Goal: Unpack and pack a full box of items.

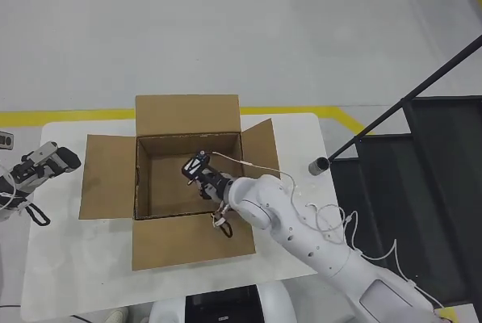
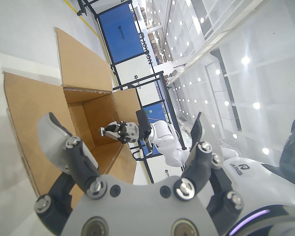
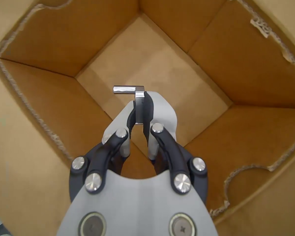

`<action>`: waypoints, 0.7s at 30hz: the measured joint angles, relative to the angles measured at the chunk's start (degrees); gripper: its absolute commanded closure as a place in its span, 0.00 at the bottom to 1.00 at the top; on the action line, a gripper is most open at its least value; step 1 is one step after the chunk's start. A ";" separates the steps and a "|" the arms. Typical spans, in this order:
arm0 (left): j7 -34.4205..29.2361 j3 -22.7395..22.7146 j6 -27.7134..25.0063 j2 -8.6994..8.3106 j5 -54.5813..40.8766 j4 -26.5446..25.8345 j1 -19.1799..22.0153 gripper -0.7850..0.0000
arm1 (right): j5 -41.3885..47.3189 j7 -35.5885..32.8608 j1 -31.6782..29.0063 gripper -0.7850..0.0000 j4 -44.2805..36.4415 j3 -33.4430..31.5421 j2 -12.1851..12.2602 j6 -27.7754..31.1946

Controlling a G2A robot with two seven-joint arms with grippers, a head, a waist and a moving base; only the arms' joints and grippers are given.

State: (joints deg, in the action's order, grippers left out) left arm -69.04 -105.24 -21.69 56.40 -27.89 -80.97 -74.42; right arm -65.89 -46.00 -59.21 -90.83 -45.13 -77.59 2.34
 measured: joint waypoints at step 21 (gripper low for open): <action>0.00 0.00 0.00 0.00 0.00 0.00 0.00 0.00 | 26.71 1.31 -17.69 0.00 -27.04 -25.76 3.65 11.79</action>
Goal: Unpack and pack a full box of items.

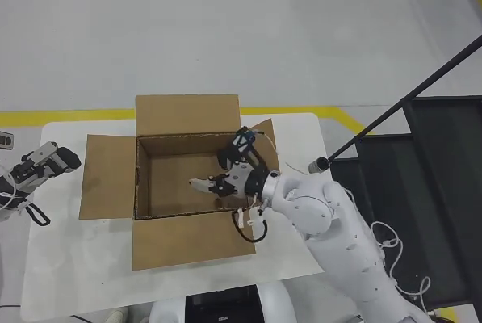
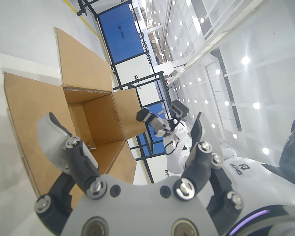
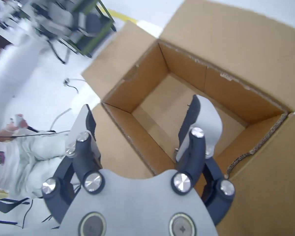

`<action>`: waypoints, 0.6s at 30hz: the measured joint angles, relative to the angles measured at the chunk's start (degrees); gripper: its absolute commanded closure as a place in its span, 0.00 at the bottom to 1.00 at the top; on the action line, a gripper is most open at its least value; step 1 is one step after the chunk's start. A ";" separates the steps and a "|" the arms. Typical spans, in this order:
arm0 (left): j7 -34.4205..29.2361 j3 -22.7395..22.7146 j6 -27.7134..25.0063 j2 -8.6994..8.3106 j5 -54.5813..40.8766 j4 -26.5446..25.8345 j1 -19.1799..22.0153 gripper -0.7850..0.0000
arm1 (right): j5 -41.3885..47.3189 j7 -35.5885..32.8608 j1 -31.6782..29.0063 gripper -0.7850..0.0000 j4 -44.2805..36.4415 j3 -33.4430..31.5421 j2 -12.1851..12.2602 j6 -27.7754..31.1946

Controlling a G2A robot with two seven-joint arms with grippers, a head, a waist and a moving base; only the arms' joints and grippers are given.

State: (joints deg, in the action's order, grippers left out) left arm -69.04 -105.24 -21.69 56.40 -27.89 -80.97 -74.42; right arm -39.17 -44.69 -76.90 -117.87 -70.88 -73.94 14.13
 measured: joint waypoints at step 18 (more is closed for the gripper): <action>0.00 0.00 0.00 0.00 0.00 0.00 0.00 0.00 | -7.78 8.55 -30.74 0.00 -8.72 -38.59 2.77 3.98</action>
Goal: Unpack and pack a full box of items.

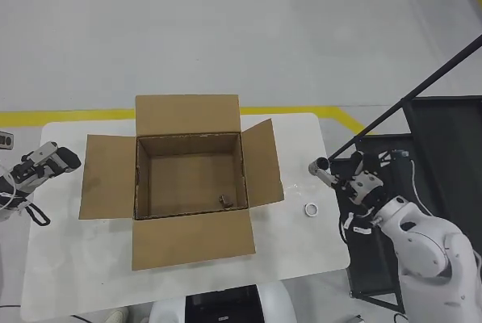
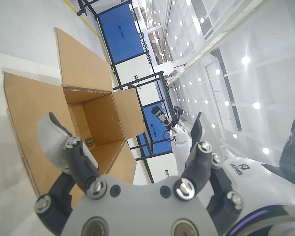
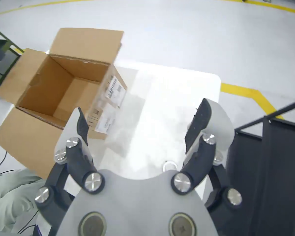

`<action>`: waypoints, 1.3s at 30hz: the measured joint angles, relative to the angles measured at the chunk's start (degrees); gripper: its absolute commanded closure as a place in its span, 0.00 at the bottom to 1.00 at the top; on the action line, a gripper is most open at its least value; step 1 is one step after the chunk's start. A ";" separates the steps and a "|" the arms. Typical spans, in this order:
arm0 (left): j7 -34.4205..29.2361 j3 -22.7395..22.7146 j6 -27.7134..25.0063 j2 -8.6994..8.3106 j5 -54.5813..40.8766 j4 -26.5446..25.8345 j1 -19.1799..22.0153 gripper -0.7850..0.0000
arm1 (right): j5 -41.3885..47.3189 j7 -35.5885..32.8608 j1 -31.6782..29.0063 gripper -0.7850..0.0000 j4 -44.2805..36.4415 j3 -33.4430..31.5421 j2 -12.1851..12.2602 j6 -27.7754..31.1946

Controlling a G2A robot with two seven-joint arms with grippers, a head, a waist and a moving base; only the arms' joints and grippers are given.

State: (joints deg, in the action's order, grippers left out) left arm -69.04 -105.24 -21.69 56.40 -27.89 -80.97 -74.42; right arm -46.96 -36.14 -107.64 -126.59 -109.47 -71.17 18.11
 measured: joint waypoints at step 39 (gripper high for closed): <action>0.00 0.00 0.00 0.00 0.00 0.00 0.00 0.00 | -11.89 5.92 7.45 0.57 36.08 14.22 -0.35 -9.73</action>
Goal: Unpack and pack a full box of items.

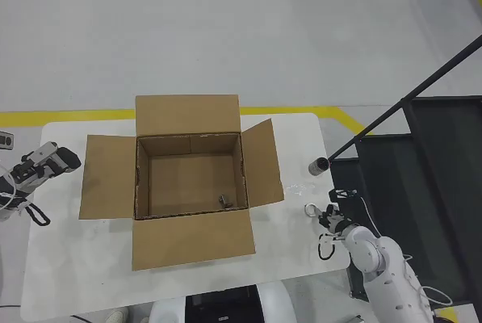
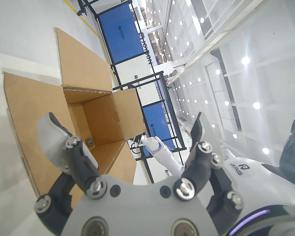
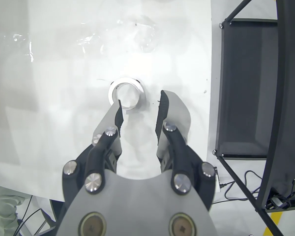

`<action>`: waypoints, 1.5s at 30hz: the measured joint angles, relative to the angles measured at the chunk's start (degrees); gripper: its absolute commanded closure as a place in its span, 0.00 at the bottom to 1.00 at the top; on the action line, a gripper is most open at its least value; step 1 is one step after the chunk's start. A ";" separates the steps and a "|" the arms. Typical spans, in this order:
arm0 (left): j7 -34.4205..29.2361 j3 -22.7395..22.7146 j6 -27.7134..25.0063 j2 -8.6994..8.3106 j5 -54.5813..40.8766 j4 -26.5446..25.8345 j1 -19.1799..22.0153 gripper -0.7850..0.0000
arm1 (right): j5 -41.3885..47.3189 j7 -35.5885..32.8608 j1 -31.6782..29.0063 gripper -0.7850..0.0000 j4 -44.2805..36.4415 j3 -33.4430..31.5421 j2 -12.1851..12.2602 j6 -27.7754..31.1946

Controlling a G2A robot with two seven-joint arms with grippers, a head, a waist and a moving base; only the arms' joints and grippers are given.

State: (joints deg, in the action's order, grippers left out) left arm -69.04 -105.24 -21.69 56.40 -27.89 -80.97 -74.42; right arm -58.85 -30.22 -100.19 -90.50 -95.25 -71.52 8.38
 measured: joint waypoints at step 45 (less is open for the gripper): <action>0.00 0.00 0.00 0.00 0.00 0.00 0.00 0.00 | 11.21 0.27 -9.79 1.00 -32.43 -7.56 1.35 5.85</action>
State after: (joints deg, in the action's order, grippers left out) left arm -69.04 -105.24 -21.69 56.40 -27.89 -80.97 -74.42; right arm -47.63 -29.95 -109.97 -122.94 -102.81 -70.17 14.23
